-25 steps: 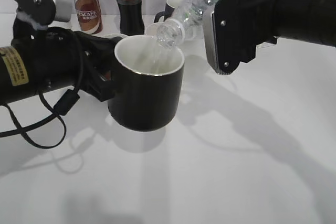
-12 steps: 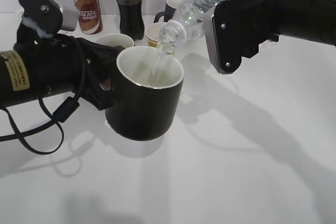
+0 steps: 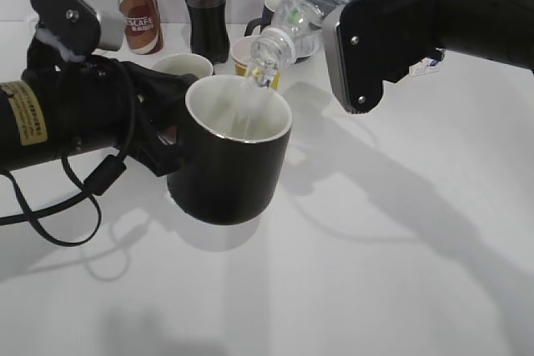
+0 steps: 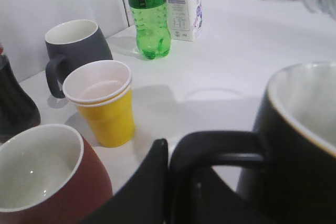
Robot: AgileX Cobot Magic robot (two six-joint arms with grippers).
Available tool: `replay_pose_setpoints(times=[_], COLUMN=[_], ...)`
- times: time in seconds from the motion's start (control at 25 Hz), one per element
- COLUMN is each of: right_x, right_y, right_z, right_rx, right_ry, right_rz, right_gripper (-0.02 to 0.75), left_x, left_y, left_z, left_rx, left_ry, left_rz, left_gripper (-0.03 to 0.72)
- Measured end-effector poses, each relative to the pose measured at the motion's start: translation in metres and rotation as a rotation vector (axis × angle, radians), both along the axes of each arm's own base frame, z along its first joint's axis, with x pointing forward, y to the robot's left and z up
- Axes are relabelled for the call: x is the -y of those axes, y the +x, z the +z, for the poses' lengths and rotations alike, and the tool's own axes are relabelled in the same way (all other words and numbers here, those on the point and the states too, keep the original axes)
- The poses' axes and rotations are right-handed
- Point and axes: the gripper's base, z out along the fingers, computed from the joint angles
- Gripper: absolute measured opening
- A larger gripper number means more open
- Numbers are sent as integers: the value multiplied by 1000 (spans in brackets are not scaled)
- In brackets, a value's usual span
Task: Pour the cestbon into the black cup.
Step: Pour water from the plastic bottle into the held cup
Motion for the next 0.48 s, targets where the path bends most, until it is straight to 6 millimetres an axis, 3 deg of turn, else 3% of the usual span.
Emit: replay_pose_setpoints(times=[0.28,0.48], right_x=[0,0], right_y=[1,1], right_z=[2,2], right_rx=[2,-101], right_ry=[38,159], right_rz=[-10,-39], right_gripper=[443,443], left_x=[0,0], left_y=[0,0], left_z=[0,0], left_rx=[-1,-3], left_ry=[4,-1], left_rz=[0,3], left_gripper=[32,32])
